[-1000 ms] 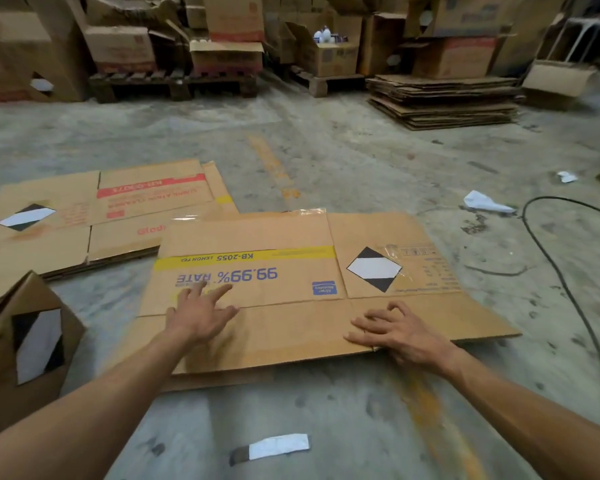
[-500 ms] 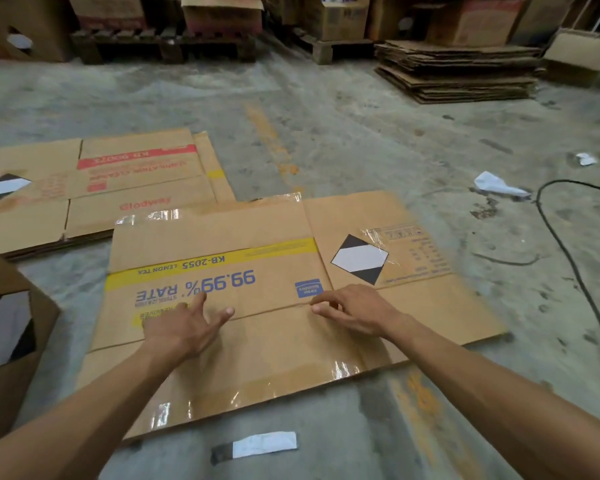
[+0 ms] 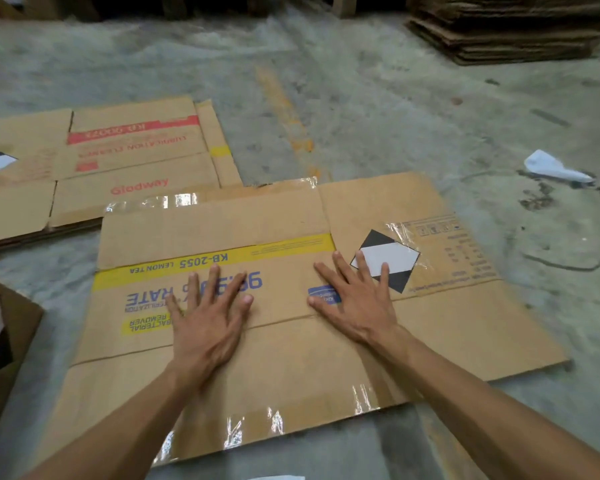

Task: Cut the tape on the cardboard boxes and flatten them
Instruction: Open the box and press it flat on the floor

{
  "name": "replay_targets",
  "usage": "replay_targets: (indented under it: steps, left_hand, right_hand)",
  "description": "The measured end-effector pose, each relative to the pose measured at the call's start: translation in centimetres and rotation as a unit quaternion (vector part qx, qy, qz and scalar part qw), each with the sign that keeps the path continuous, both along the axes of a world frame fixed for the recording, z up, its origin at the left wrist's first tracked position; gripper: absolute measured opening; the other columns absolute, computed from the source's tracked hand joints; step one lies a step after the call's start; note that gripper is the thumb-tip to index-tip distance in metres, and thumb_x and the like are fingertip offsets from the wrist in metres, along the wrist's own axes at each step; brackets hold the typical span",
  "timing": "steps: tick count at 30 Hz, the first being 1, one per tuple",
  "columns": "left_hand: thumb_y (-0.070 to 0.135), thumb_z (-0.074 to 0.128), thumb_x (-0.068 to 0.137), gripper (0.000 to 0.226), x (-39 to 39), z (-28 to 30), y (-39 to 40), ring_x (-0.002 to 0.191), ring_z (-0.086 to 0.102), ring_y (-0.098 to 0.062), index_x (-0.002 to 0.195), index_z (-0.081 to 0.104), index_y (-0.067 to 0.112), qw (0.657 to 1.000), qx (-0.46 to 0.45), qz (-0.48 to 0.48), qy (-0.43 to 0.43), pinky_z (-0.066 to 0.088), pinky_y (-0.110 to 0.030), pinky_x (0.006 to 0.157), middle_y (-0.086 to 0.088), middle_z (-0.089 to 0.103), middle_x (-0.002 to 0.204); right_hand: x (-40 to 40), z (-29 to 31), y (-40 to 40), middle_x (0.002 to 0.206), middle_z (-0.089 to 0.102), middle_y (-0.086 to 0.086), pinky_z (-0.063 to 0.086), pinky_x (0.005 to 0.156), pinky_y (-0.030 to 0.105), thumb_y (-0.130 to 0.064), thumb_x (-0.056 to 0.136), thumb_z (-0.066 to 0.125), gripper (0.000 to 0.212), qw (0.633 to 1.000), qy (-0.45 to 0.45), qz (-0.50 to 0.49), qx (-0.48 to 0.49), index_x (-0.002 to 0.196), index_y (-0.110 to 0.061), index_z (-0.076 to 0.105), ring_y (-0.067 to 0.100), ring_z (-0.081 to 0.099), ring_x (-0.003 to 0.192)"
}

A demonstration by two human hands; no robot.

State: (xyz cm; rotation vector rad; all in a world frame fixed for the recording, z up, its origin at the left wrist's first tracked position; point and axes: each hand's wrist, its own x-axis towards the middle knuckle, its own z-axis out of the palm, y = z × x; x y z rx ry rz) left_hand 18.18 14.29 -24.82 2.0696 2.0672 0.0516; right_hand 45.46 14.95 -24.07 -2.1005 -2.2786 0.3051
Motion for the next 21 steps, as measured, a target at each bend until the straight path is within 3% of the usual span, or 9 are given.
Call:
replay_targets:
  steps: [2,4,5,7,10,16,19,21]
  left_hand:
    - [0.066,0.005,0.095,0.052,0.6,0.7,1.2,0.148,0.011,-0.026,0.142,0.025,0.057,1.0,0.018,0.011,-0.004,0.007,-0.062,0.114,0.006,0.022,0.158]
    - [0.067,0.003,0.093,0.054,1.1,1.6,3.3,0.133,0.03,-0.026,0.13,0.038,0.051,0.999,0.041,0.006,-0.018,0.021,-0.062,0.108,0.001,0.038,0.133]
    - [0.068,0.003,0.093,0.054,1.2,1.9,4.4,0.131,0.032,-0.024,0.13,0.038,0.051,0.999,0.033,0.002,-0.021,0.022,-0.062,0.107,0.0,0.038,0.13]
    - [0.066,0.004,0.094,0.056,1.1,1.4,6.1,0.14,0.023,-0.022,0.143,0.027,0.054,1.0,0.014,0.002,-0.018,0.018,-0.063,0.109,0.0,0.03,0.147]
    - [0.064,-0.002,0.095,0.059,0.6,-0.4,6.2,0.146,0.015,-0.024,0.151,0.014,0.053,0.999,0.051,0.0,0.012,0.012,-0.062,0.113,0.006,0.014,0.163]
    - [0.067,-0.001,0.095,0.063,0.4,-0.9,6.2,0.145,0.017,-0.025,0.152,0.017,0.049,0.998,0.067,-0.007,0.011,0.009,-0.06,0.115,0.012,0.013,0.164]
    - [0.07,0.002,0.094,0.062,0.6,-0.4,6.5,0.148,0.01,-0.024,0.152,0.013,0.051,0.999,0.027,-0.008,0.017,0.003,-0.06,0.115,0.016,0.005,0.164]
    - [0.071,0.002,0.093,0.062,0.2,0.2,7.2,0.15,0.002,-0.019,0.152,0.01,0.053,0.999,-0.038,-0.012,-0.022,-0.005,-0.058,0.116,0.017,-0.002,0.164]
  right_hand:
    - [0.5,1.1,1.2,0.157,0.021,-0.015,0.005,0.113,0.061,-0.082,0.083,0.026,0.07,1.0,0.018,0.016,-0.008,0.146,-0.051,0.021,0.029,0.01,0.147]
    - [1.0,2.6,3.9,0.148,0.033,-0.01,0.018,0.111,0.058,-0.079,0.087,0.028,0.068,0.998,0.043,0.02,-0.028,0.146,-0.045,0.027,0.03,0.024,0.139]
    - [1.2,3.3,5.4,0.151,0.032,-0.007,0.019,0.111,0.058,-0.078,0.088,0.026,0.07,0.997,0.059,0.013,-0.052,0.15,-0.044,0.022,0.03,0.023,0.14]
    - [1.3,4.0,7.9,0.16,0.018,-0.008,0.014,0.111,0.061,-0.079,0.088,0.023,0.075,0.993,0.068,0.003,-0.097,0.153,-0.046,0.007,0.029,0.016,0.145]
    - [1.3,2.9,9.9,0.163,0.0,-0.016,0.01,0.11,0.061,-0.08,0.088,0.018,0.074,0.995,0.014,0.01,-0.103,0.153,-0.048,-0.001,0.031,0.012,0.146]
    - [0.3,0.5,10.5,0.161,0.013,-0.013,0.024,0.099,0.053,-0.076,0.09,0.018,0.069,0.998,-0.052,-0.012,0.013,0.151,-0.044,0.013,0.032,0.029,0.132]
    - [0.0,1.2,10.7,0.162,0.011,-0.012,0.022,0.101,0.053,-0.08,0.084,0.032,0.077,0.999,-0.003,-0.022,-0.025,0.15,-0.044,0.016,0.034,0.026,0.134]
    - [1.1,2.1,10.3,0.163,0.008,-0.012,0.017,0.107,0.052,-0.079,0.08,0.046,0.083,0.995,0.056,-0.023,-0.077,0.15,-0.047,0.017,0.034,0.019,0.141]
